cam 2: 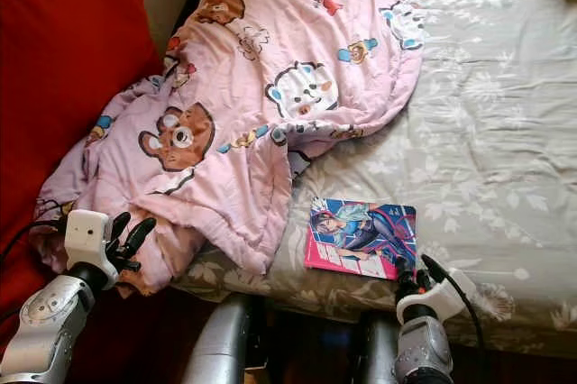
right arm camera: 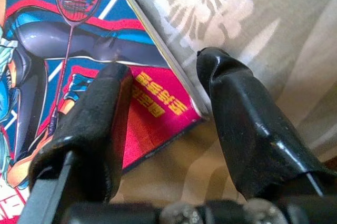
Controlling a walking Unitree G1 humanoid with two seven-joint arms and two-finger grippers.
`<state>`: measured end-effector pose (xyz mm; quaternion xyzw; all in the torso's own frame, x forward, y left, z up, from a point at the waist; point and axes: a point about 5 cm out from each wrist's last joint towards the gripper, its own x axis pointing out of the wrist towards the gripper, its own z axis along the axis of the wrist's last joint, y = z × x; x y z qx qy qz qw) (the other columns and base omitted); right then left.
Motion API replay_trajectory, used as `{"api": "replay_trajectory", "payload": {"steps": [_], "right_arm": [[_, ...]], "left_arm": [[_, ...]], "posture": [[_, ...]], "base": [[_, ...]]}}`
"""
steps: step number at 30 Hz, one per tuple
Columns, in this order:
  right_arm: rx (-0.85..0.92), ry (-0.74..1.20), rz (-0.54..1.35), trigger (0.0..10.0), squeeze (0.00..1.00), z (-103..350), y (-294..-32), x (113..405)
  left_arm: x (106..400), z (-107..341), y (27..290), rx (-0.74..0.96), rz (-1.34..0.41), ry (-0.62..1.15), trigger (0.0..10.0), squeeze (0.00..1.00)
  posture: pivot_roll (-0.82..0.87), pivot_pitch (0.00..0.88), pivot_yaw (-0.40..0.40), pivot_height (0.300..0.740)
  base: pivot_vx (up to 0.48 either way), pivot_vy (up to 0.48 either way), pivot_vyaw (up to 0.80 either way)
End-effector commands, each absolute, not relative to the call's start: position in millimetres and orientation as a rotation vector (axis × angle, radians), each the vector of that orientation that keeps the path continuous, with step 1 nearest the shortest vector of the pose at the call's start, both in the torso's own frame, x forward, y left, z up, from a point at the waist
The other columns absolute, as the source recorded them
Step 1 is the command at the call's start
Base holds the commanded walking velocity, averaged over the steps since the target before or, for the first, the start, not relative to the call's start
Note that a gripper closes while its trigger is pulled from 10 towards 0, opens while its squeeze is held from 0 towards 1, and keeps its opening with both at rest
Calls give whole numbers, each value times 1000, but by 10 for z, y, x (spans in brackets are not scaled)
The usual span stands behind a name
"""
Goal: Clean up the room
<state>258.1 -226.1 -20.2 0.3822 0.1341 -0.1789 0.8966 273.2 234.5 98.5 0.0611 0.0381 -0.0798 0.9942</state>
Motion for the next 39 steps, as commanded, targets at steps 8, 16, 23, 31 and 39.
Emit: {"api": "replay_trajectory", "payload": {"steps": [8, 16, 23, 31, 39], "right_arm": [[1086, 366, -436, 10000, 0, -508, -2066, 2268], [1196, 351, -434, 10000, 0, -515, -2001, 2281], [1222, 323, -404, 10000, 0, -450, -2012, 2372], [1215, 288, -367, 10000, 0, -363, -2041, 2480], [1195, 288, -331, 0, 0, -322, -2011, 2539]], "left_arm": [[2661, 968, 2393, 149, -157, 104, 10000, 0], [2655, 1002, 2407, 155, -148, 98, 10000, 0], [2618, 1015, 2441, 163, -136, 105, 10000, 0], [2577, 996, 2444, 169, -135, 115, 10000, 0], [2574, 988, 2442, 169, -135, 123, 10000, 0]], "posture": [[216, 276, 180, 629], [243, 274, 183, 629], [256, 283, 185, 629], [256, 289, 188, 629], [254, 282, 186, 629]], "base": [[0, 0, 0], [0, 0, 0], [0, 0, 0], [0, 0, 0], [0, 0, 0]]}}
